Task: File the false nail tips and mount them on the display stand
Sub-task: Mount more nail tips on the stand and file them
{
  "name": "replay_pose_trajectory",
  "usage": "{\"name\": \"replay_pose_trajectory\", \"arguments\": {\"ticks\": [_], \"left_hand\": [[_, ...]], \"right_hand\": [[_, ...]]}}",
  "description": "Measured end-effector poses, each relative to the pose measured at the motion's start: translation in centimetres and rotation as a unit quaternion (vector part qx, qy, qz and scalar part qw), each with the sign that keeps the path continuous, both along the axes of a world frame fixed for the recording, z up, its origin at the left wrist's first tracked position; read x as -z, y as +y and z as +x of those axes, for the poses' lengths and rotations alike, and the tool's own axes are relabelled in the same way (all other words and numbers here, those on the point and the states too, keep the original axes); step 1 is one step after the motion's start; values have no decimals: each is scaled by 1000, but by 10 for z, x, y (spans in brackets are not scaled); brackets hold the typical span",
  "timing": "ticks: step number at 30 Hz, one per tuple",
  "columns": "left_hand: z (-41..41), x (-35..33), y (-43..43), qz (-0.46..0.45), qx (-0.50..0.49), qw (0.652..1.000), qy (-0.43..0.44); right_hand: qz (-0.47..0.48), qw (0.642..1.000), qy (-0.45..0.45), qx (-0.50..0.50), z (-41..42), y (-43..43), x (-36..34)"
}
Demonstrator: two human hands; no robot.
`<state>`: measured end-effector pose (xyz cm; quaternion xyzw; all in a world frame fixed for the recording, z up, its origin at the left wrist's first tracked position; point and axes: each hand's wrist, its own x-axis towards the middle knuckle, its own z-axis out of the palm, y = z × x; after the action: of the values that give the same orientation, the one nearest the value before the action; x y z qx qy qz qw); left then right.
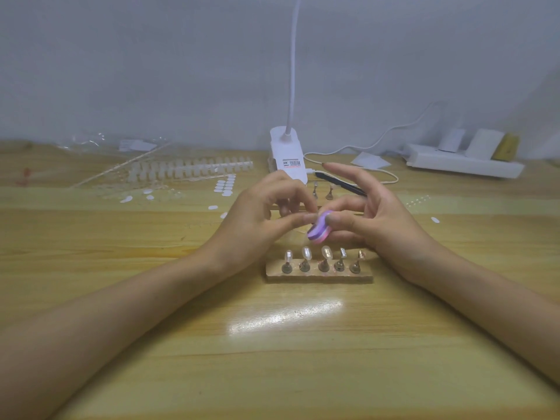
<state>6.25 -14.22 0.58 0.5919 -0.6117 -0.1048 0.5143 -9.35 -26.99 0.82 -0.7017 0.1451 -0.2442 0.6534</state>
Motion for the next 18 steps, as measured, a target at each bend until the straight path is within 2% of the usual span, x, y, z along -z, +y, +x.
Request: {"name": "replay_pose_trajectory", "arguments": {"ticks": [3,7,10,14,18], "left_hand": [[1,1,-1,4,5,1000,12],[3,2,-2,3,-4,1000,4],[3,3,-2,12,6,1000,18],[3,2,-2,7,-3,1000,5],[2,2,-2,8,-3,1000,16]], "right_hand": [[25,998,-27,50,-1,-5,0],[-10,1000,-2,2,0,3,-1],[18,998,-29,57,-1,-2,0],[-25,1000,11,-1,0,5,-2],[12,998,-21,59,-1,0,0]]}}
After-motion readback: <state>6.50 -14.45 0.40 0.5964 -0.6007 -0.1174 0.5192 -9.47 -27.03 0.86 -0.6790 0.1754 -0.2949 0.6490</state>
